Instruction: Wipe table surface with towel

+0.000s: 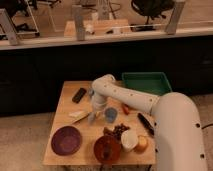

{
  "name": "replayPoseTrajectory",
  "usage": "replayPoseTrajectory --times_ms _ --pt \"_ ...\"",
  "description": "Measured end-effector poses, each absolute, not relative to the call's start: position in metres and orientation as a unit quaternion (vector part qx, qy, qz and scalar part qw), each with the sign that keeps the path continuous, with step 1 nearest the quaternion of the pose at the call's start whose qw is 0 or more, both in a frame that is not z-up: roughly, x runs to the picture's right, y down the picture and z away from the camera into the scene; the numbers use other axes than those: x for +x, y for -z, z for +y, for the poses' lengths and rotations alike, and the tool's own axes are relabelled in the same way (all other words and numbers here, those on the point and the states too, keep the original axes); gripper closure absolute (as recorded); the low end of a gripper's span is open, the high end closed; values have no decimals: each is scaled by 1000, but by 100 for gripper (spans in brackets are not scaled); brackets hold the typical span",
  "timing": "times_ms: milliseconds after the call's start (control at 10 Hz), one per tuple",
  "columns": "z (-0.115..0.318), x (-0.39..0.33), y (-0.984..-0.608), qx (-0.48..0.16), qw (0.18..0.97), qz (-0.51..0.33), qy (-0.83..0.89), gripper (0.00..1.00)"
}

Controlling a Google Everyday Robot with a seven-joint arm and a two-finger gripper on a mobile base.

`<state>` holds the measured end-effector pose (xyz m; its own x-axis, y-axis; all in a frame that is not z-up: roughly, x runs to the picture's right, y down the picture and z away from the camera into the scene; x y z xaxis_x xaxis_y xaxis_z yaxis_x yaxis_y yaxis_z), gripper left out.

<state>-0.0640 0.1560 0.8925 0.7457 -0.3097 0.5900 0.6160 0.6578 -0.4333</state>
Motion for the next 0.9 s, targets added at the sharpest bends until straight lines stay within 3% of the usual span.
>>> replayPoseTrajectory --times_ms 900 --pt "147 -9 -895 -306 896 -221 235 100"
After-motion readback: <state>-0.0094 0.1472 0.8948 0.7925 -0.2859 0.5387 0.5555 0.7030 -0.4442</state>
